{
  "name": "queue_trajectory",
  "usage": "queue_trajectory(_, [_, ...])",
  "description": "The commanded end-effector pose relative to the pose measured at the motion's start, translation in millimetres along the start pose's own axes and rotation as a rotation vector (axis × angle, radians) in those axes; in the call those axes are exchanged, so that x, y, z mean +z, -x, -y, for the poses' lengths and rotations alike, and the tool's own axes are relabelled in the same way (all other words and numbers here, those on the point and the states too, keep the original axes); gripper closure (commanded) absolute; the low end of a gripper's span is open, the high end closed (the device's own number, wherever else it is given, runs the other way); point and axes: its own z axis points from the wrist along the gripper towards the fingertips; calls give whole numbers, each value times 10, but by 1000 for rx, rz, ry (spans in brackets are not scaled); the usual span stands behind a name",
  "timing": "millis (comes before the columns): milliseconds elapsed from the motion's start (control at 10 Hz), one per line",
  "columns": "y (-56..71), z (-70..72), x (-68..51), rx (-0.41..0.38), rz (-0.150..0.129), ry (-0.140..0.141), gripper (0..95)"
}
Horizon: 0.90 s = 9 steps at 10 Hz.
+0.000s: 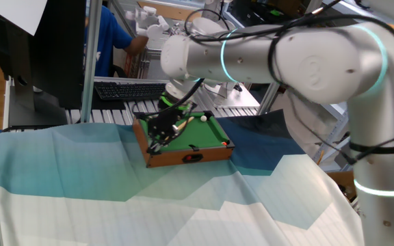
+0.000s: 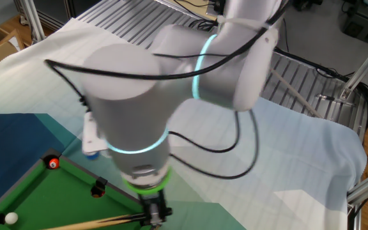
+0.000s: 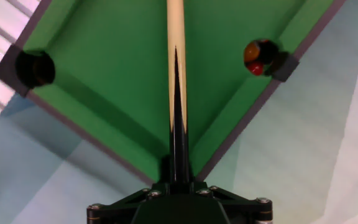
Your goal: Hit the pool ball
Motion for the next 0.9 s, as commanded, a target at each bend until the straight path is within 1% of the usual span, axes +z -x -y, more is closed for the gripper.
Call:
queue_trajectory(100, [-33,-15,46,115,25,-42,950])
queue_trajectory(300, [-33,-14,49,130,31,-49,950])
queue_trajectory(400, [-40,-10,56,133,19,-62,950])
queue_trajectory(600, [-59,-3,72,115,29,-73,950])
queue_trajectory(700, [-59,-3,69,91,44,-89,950])
queue_trajectory(900, [-58,-3,69,62,37,-98,950])
